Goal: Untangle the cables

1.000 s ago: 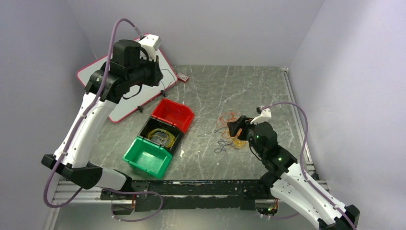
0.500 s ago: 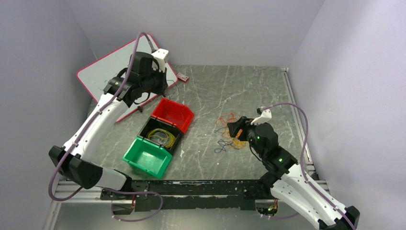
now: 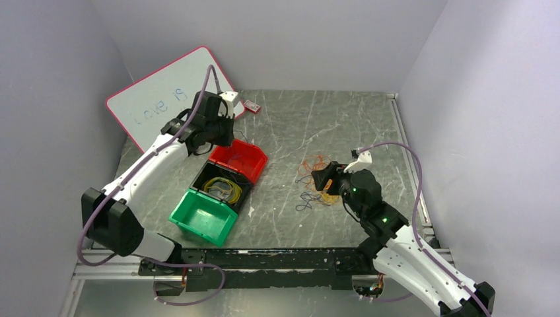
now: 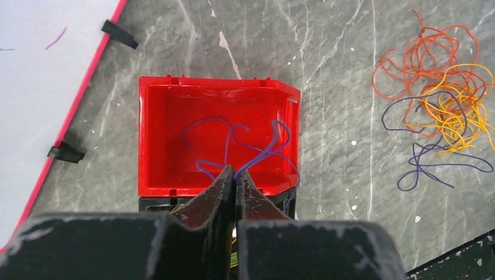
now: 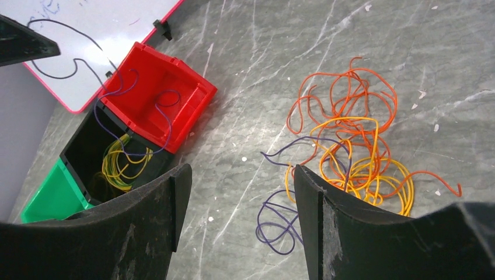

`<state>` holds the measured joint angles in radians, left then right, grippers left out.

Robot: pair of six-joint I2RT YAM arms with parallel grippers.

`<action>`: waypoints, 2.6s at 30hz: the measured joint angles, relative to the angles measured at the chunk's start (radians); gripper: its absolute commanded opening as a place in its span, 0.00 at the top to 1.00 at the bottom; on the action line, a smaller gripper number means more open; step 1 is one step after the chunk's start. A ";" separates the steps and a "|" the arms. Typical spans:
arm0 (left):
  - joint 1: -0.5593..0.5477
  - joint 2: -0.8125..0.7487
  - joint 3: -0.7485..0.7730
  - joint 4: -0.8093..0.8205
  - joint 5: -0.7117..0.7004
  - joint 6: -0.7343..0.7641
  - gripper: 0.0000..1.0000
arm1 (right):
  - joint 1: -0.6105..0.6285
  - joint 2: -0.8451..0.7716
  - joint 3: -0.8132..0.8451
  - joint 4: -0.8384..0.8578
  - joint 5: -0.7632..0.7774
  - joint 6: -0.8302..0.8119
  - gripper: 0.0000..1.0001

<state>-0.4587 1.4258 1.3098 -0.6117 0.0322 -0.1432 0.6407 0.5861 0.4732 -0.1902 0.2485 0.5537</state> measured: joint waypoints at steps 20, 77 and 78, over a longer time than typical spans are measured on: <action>0.033 0.164 -0.052 0.047 0.017 -0.030 0.51 | 0.000 -0.002 -0.005 0.001 -0.010 -0.002 0.32; 0.096 -0.497 -0.455 0.047 0.026 -0.062 0.44 | 0.296 1.054 0.312 0.647 -0.542 -1.069 0.45; 0.096 -0.497 -0.457 0.047 0.026 -0.062 0.44 | 0.288 1.060 0.322 0.631 -0.554 -1.074 0.46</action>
<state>-0.3626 0.9287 0.8528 -0.5652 0.0578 -0.2050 0.9291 1.6459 0.7948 0.4404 -0.3054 -0.5205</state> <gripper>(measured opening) 0.570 0.559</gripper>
